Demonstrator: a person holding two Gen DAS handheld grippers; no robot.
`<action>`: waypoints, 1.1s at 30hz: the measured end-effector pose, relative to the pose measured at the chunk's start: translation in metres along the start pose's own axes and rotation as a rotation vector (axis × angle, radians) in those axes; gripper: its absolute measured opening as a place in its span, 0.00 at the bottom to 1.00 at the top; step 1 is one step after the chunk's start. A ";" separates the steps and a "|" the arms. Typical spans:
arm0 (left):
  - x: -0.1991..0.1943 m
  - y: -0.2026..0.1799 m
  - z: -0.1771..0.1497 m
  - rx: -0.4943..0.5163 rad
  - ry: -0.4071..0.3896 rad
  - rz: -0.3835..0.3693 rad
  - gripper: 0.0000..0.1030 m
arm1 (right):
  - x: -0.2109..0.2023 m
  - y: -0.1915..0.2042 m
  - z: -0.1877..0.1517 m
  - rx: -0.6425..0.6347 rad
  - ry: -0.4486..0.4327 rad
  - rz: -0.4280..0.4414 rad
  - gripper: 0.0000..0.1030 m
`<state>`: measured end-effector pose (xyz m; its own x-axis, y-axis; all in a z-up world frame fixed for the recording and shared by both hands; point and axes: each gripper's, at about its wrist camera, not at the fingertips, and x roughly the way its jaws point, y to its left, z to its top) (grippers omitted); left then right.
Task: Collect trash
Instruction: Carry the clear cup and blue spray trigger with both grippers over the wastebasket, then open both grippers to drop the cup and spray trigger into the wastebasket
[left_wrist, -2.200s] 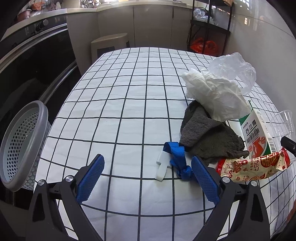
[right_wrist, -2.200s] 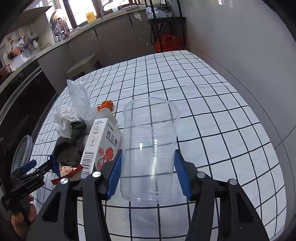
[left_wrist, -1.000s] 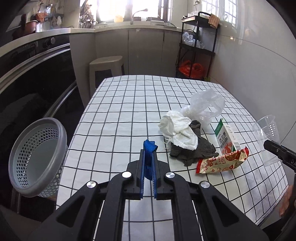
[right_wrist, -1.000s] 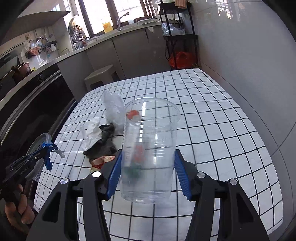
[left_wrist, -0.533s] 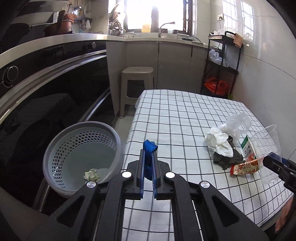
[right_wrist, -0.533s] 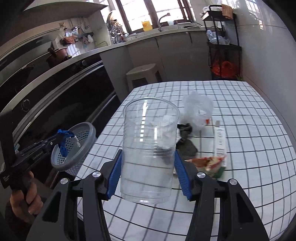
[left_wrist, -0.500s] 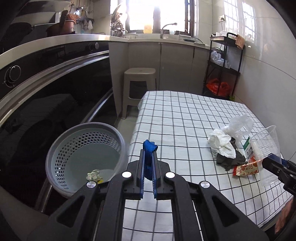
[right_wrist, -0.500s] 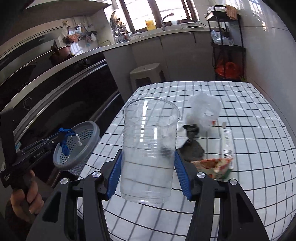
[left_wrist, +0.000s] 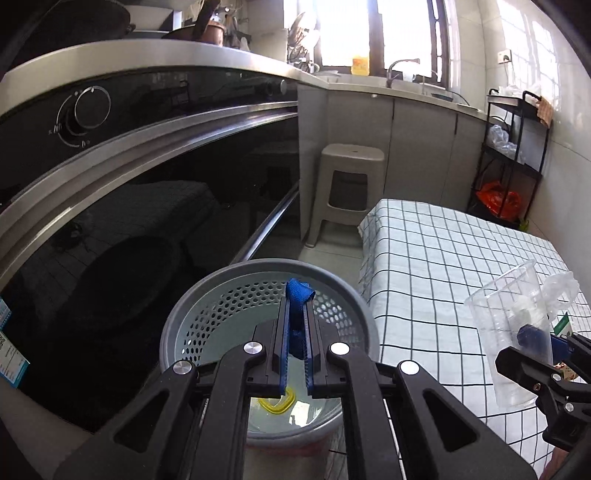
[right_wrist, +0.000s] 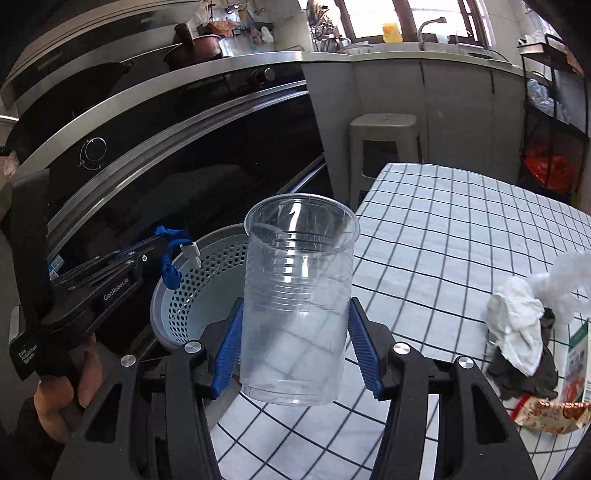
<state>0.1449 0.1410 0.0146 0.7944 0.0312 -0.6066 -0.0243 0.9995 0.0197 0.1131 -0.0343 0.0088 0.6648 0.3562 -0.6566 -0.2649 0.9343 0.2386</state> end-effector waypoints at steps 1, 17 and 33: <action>0.005 0.006 -0.001 -0.010 0.010 0.004 0.07 | 0.009 0.004 0.003 -0.011 0.008 0.005 0.52; 0.064 0.059 -0.009 -0.096 0.138 0.084 0.07 | 0.112 0.035 0.029 -0.056 0.126 0.082 0.52; 0.087 0.083 -0.019 -0.130 0.216 0.102 0.07 | 0.160 0.055 0.040 -0.073 0.198 0.101 0.52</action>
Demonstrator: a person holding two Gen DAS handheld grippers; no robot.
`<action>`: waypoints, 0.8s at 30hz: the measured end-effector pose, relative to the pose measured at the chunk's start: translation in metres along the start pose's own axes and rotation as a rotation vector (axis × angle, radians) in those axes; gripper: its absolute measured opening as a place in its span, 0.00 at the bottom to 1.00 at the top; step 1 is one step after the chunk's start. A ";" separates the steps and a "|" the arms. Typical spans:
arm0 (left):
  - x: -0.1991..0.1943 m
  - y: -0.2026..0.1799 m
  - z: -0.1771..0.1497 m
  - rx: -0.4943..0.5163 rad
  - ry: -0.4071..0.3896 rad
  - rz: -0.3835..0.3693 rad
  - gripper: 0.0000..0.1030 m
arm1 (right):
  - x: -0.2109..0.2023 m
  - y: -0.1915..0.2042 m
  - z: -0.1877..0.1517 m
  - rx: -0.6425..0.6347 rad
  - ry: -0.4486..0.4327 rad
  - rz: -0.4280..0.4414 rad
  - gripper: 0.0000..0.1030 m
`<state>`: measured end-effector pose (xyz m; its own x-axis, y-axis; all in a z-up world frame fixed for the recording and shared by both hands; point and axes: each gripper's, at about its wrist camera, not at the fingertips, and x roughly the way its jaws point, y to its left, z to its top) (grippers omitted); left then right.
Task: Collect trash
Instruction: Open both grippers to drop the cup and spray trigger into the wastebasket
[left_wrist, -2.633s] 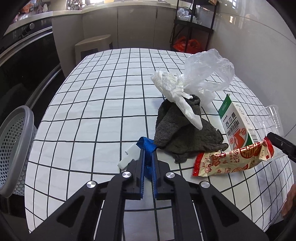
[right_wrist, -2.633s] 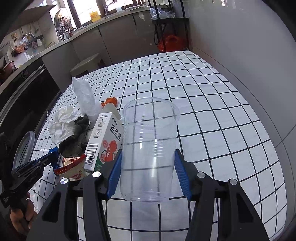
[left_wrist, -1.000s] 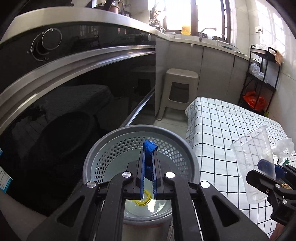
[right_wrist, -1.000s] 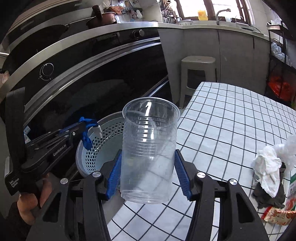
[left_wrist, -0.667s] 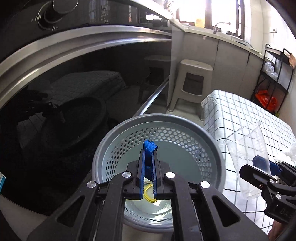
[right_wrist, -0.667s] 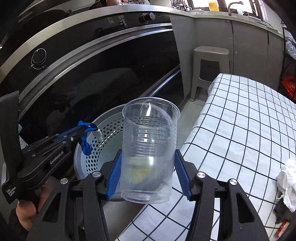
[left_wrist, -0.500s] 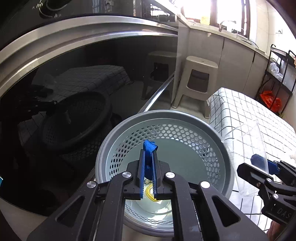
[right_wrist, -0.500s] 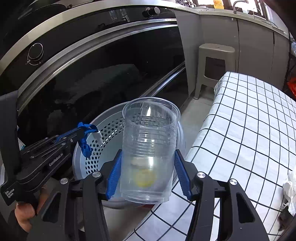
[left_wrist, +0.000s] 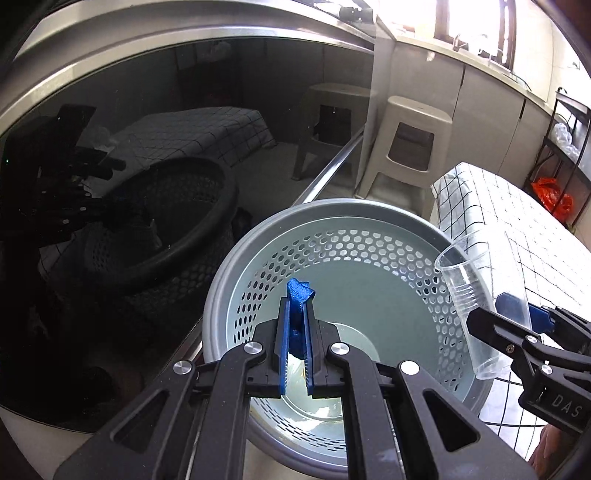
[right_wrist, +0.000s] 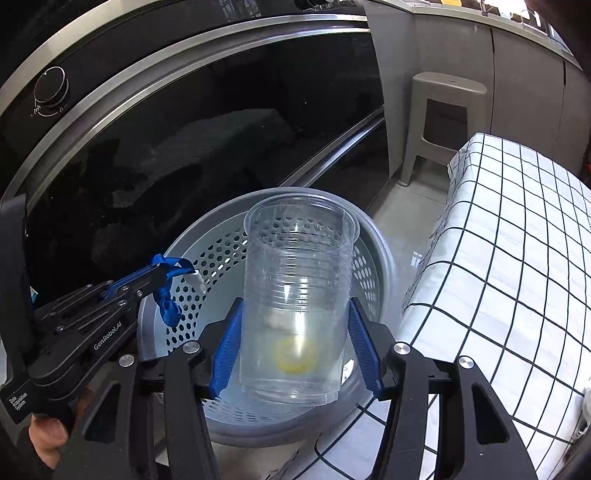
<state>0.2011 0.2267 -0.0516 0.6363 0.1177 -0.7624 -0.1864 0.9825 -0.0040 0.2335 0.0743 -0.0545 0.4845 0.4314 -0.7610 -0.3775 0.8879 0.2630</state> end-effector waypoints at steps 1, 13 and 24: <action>0.000 0.001 0.000 -0.004 0.003 -0.001 0.07 | -0.001 0.001 -0.001 0.000 0.002 0.002 0.52; 0.009 0.014 -0.001 -0.048 0.046 -0.023 0.10 | -0.004 0.009 0.001 -0.009 -0.009 -0.008 0.57; 0.005 0.023 -0.003 -0.060 0.024 0.008 0.49 | -0.015 0.012 0.004 -0.008 -0.040 -0.012 0.67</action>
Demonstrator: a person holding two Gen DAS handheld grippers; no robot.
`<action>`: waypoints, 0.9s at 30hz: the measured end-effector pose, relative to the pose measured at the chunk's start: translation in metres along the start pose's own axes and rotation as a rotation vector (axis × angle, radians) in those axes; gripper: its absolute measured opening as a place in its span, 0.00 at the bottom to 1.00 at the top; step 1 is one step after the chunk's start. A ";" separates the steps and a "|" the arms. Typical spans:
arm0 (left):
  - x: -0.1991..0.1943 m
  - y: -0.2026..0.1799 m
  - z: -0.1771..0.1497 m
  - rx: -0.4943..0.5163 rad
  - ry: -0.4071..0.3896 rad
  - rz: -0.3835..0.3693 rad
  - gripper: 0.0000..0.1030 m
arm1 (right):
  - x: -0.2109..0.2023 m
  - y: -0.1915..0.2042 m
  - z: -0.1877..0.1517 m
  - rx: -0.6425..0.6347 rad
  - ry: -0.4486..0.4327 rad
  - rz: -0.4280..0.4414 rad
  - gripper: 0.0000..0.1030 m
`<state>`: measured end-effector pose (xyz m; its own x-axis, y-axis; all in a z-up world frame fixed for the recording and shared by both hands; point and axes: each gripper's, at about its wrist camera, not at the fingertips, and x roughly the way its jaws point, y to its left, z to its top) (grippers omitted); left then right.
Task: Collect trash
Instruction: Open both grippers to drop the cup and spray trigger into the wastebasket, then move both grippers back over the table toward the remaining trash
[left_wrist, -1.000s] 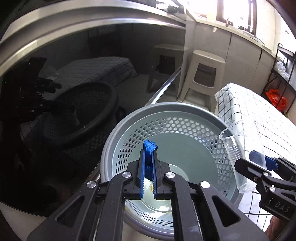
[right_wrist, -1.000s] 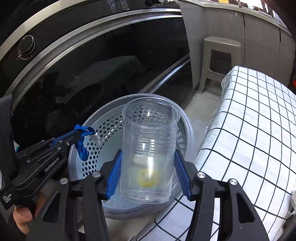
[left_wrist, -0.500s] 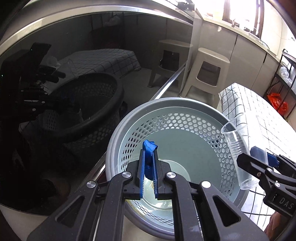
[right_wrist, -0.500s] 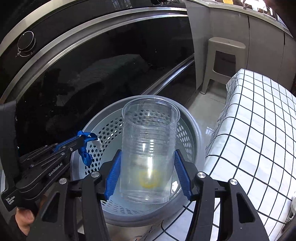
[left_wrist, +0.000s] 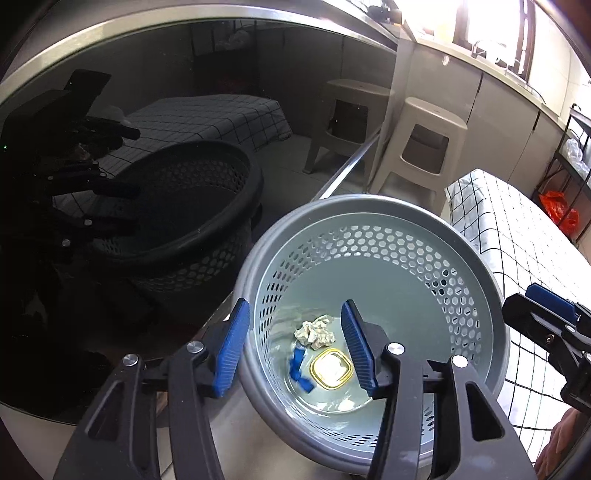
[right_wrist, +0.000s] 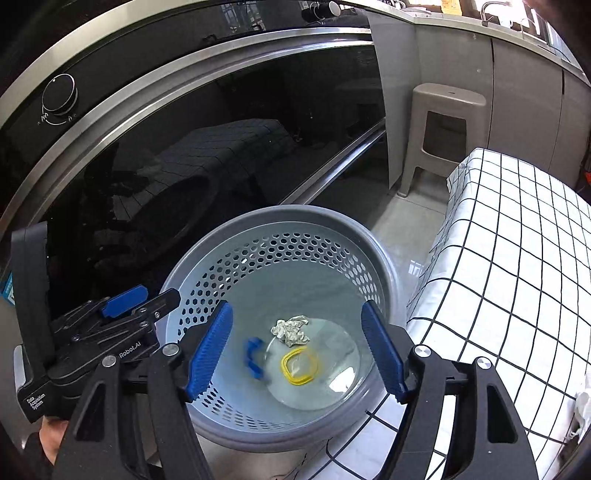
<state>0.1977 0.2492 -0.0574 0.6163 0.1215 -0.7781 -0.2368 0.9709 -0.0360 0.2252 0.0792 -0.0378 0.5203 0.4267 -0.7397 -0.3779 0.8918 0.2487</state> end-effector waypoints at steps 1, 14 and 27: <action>0.000 0.000 0.000 -0.001 0.002 0.001 0.49 | 0.000 0.001 0.000 -0.002 -0.002 -0.001 0.67; -0.006 0.006 0.001 -0.021 -0.008 -0.007 0.60 | -0.005 0.007 -0.004 -0.016 -0.011 -0.016 0.67; -0.021 0.000 -0.004 -0.010 -0.045 -0.028 0.68 | -0.026 0.003 -0.017 0.001 -0.030 -0.048 0.67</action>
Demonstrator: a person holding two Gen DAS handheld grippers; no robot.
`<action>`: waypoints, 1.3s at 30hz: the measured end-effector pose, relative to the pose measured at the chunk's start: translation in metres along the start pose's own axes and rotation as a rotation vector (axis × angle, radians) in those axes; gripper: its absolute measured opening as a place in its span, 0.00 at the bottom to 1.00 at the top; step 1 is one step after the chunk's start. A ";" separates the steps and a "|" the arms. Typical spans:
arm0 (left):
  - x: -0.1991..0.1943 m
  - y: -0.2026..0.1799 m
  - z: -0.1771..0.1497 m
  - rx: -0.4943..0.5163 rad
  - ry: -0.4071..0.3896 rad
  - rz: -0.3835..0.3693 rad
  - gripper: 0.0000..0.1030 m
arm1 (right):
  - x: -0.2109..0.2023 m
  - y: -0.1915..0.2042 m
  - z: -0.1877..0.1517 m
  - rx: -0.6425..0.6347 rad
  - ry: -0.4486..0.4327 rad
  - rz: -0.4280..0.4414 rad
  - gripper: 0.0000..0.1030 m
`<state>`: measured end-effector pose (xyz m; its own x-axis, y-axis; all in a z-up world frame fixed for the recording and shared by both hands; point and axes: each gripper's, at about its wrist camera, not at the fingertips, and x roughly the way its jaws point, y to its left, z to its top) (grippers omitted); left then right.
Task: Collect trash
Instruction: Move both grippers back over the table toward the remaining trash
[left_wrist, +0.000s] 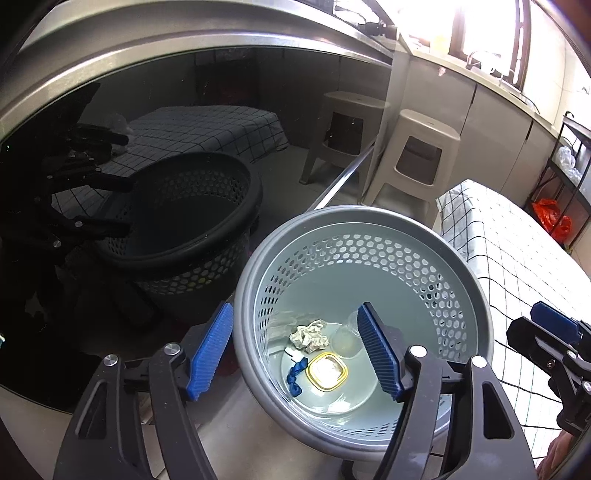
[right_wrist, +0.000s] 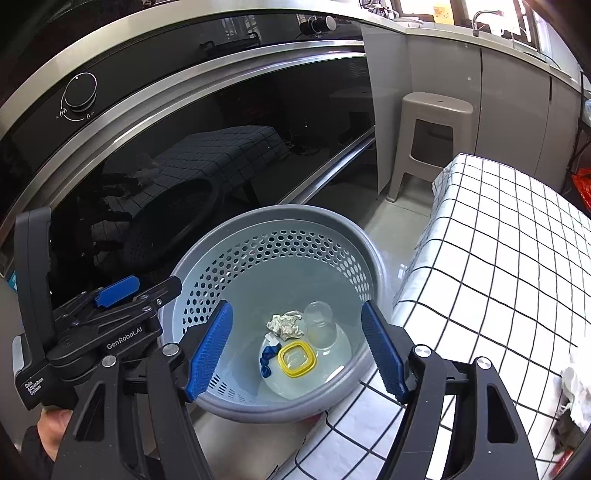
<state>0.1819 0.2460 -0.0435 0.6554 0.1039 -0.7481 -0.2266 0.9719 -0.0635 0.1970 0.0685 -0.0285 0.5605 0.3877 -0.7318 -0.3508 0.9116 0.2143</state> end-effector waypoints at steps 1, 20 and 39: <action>-0.002 -0.001 -0.001 0.002 -0.006 -0.003 0.70 | -0.003 -0.001 -0.002 0.004 -0.003 -0.001 0.67; -0.025 -0.050 -0.017 0.087 -0.048 -0.025 0.73 | -0.074 -0.037 -0.045 0.083 -0.065 -0.064 0.69; -0.070 -0.171 -0.048 0.265 -0.094 -0.182 0.78 | -0.171 -0.134 -0.102 0.248 -0.164 -0.193 0.70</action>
<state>0.1403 0.0627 -0.0118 0.7345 -0.0695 -0.6751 0.0878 0.9961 -0.0070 0.0716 -0.1333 0.0016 0.7186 0.2037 -0.6649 -0.0455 0.9679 0.2474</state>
